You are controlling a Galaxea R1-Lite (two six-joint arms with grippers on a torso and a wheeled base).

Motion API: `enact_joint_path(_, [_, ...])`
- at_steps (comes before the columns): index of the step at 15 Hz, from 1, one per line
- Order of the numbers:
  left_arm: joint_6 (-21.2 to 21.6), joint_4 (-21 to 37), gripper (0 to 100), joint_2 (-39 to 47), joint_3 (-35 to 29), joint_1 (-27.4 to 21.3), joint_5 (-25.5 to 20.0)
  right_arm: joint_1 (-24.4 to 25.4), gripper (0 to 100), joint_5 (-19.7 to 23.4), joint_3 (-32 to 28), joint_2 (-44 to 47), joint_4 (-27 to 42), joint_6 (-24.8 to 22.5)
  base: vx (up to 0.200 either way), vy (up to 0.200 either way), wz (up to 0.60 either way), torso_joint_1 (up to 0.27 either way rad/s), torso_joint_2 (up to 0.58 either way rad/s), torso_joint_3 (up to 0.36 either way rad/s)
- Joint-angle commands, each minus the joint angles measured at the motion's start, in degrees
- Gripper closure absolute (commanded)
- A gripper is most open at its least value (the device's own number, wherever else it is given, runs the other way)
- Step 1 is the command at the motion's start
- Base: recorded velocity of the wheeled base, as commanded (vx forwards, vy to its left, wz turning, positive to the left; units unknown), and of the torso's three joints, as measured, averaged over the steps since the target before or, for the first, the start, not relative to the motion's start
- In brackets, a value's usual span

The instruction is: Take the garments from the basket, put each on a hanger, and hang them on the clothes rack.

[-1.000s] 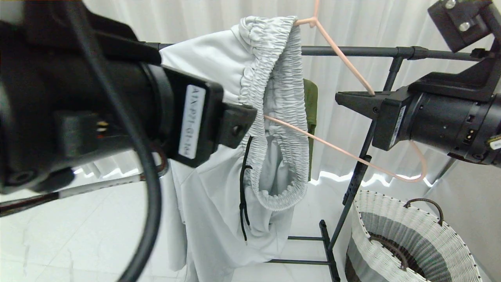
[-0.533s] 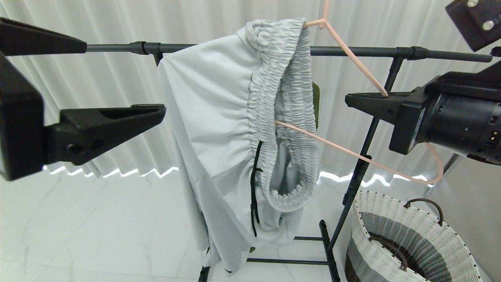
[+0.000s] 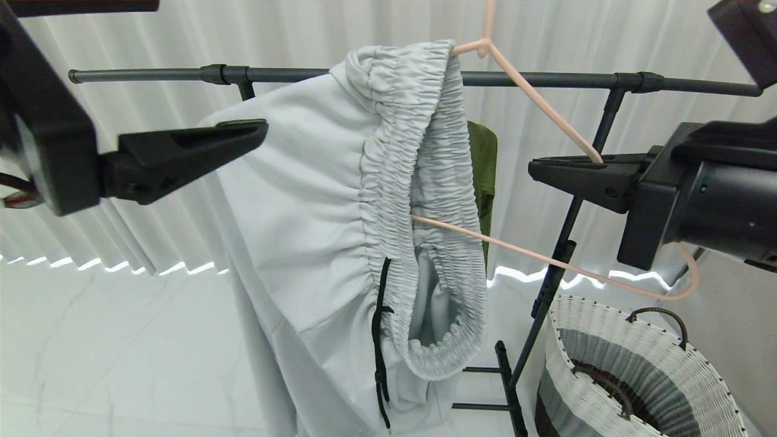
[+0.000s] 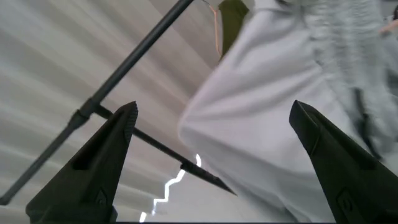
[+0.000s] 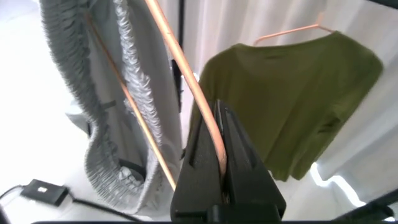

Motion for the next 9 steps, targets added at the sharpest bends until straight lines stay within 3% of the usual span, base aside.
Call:
enact_joint_path(1, [3.13, -2.46, 0, 1.74, 3.70, 2.58, -2.15, 1.14, 100, -0.06, 0.01, 0.14, 0.02, -0.03, 0.000, 0.000, 0.00, 0.000, 0.00, 0.000])
enact_joint_path(3, [5.32, -3.52, 0, 2.18, 4.58, 4.60, -4.26, 1.84, 100, -0.06, 0.01, 0.05, 0.02, -0.65, 0.000, 0.000, 0.00, 0.000, 0.00, 0.000])
enact_joint_path(9, [4.80, -4.66, 0, 3.94, 4.58, 5.57, -7.51, 4.04, 100, 0.21, 0.18, 0.05, 0.02, -2.67, 0.000, 0.000, 0.00, 0.000, 0.00, 0.000])
